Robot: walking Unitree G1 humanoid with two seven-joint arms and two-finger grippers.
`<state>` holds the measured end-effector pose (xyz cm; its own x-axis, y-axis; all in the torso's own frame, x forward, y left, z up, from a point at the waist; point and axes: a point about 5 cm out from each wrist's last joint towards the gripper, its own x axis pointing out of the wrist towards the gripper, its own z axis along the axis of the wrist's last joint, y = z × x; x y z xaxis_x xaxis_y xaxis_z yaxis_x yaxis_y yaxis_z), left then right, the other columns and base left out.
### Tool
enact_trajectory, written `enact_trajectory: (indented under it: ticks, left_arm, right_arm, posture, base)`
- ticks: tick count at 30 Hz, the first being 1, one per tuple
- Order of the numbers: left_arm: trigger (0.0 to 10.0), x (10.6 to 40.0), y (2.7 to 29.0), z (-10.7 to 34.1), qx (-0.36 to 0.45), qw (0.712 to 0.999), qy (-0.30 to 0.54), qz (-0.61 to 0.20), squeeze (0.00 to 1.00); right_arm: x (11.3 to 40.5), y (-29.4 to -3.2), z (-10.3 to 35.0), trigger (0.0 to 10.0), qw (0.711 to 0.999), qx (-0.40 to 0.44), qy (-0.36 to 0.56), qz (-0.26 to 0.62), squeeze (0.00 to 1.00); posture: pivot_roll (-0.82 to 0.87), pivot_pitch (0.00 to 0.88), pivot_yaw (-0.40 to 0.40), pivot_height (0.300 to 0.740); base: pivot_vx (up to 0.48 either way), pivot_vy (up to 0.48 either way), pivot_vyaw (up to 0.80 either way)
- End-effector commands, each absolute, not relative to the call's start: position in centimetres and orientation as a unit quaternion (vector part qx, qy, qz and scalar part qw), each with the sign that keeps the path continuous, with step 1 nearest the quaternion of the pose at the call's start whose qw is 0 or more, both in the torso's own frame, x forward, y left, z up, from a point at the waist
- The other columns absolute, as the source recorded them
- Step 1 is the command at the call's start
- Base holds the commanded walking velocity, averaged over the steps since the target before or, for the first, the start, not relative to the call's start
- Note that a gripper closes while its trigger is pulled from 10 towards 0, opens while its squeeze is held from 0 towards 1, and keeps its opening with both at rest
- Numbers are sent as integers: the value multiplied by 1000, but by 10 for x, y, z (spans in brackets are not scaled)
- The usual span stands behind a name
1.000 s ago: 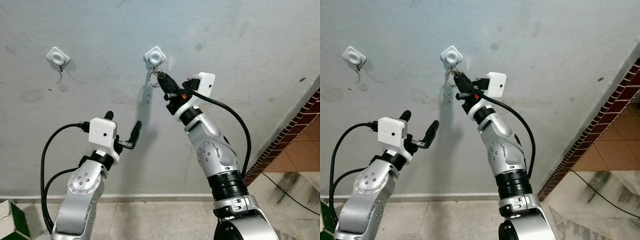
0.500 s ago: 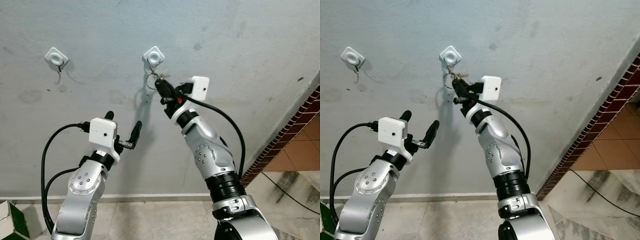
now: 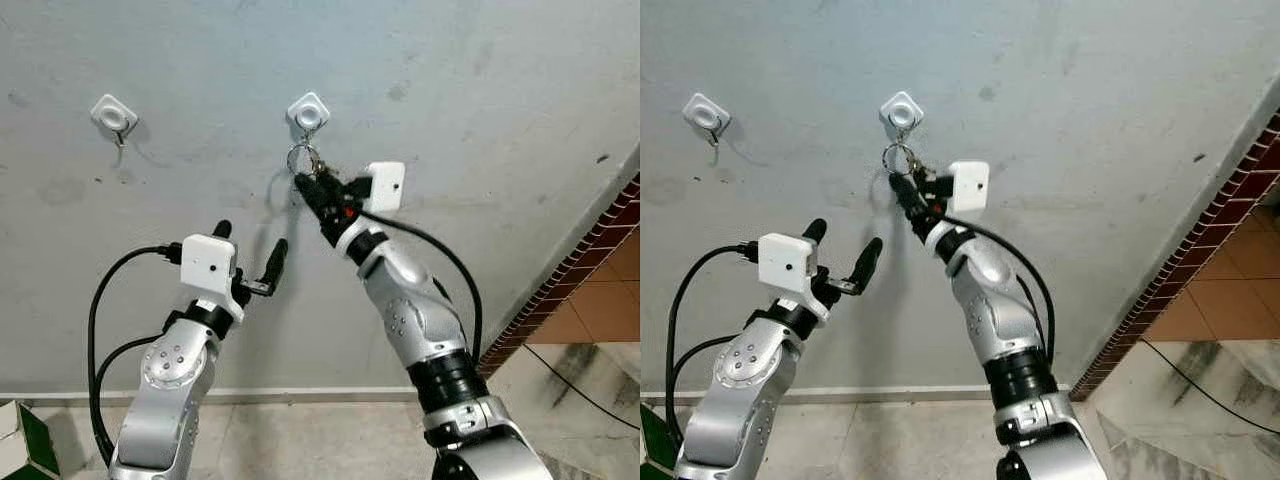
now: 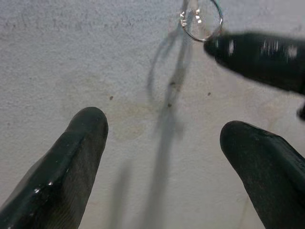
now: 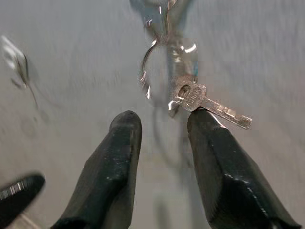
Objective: Hang keys on a hook
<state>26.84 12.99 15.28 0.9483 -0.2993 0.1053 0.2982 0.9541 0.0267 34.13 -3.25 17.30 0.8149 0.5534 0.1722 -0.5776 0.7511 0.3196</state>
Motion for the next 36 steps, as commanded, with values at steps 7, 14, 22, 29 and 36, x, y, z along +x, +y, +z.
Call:
enact_trajectory:
  ticks: [7, 14, 22, 29, 36]
  left_arm:
    - [10000, 268, 128, 157, 5, 985, -64, -159, 0]
    - [10000, 264, 136, 152, 19, 987, -50, -149, 0]
    - [10000, 256, 146, 141, 23, 990, -22, -134, 0]
    - [10000, 244, 149, 135, 25, 992, -3, -127, 0]
    - [10000, 239, 149, 133, 26, 992, 6, -126, 0]
  right_arm:
    - [337, -30, 172, 10000, 939, 163, -43, 301, 1000]
    - [331, -48, 166, 10000, 946, 132, -48, 292, 1000]
    - [320, -77, 163, 10000, 954, 104, -53, 275, 1000]
    - [304, -93, 160, 10000, 958, 108, -42, 262, 1000]
    - [293, -95, 155, 10000, 958, 109, -18, 267, 1000]
  posture:
    - [169, 24, -14, 740]
    - [157, 24, -16, 740]
    - [132, 20, -14, 740]
    - [123, 5, -14, 740]
    - [119, 2, -13, 740]
  base:
    - [0, 0, 0]
    - [0, 0, 0]
    - [0, 0, 0]
    - [0, 0, 0]
    - [0, 0, 0]
